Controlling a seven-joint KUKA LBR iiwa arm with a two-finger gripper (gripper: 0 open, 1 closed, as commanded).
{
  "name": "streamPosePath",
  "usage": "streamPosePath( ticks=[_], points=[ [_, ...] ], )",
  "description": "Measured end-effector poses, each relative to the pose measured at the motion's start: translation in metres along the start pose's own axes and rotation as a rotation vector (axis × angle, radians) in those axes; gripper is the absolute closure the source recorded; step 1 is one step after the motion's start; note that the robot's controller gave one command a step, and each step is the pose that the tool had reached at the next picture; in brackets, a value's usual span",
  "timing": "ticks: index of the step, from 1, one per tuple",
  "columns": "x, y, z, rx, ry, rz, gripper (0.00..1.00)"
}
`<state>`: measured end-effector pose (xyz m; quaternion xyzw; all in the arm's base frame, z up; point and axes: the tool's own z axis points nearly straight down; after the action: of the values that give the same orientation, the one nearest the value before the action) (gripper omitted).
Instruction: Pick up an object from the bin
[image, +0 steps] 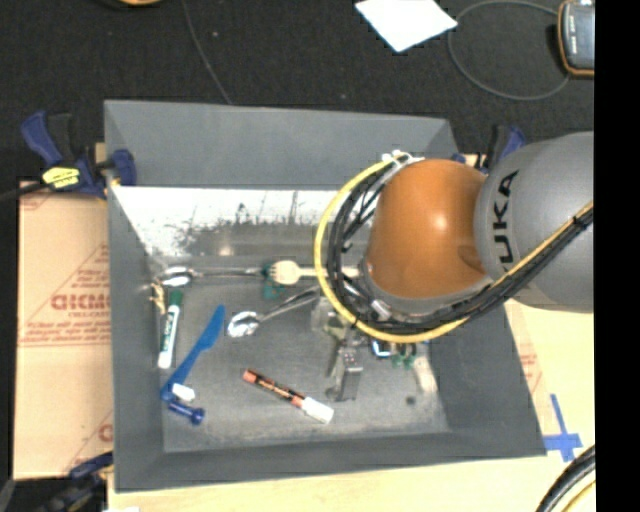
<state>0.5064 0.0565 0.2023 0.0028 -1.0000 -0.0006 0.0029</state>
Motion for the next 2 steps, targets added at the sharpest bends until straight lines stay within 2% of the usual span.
streamPosePath(
  ticks=[1,2],
  points=[
    [-0.002,0.000,-0.005,-0.001,-0.009,0.004,0.00],
    [0.012,-0.014,0.133,-0.003,-0.005,0.150,0.00]
  ],
)
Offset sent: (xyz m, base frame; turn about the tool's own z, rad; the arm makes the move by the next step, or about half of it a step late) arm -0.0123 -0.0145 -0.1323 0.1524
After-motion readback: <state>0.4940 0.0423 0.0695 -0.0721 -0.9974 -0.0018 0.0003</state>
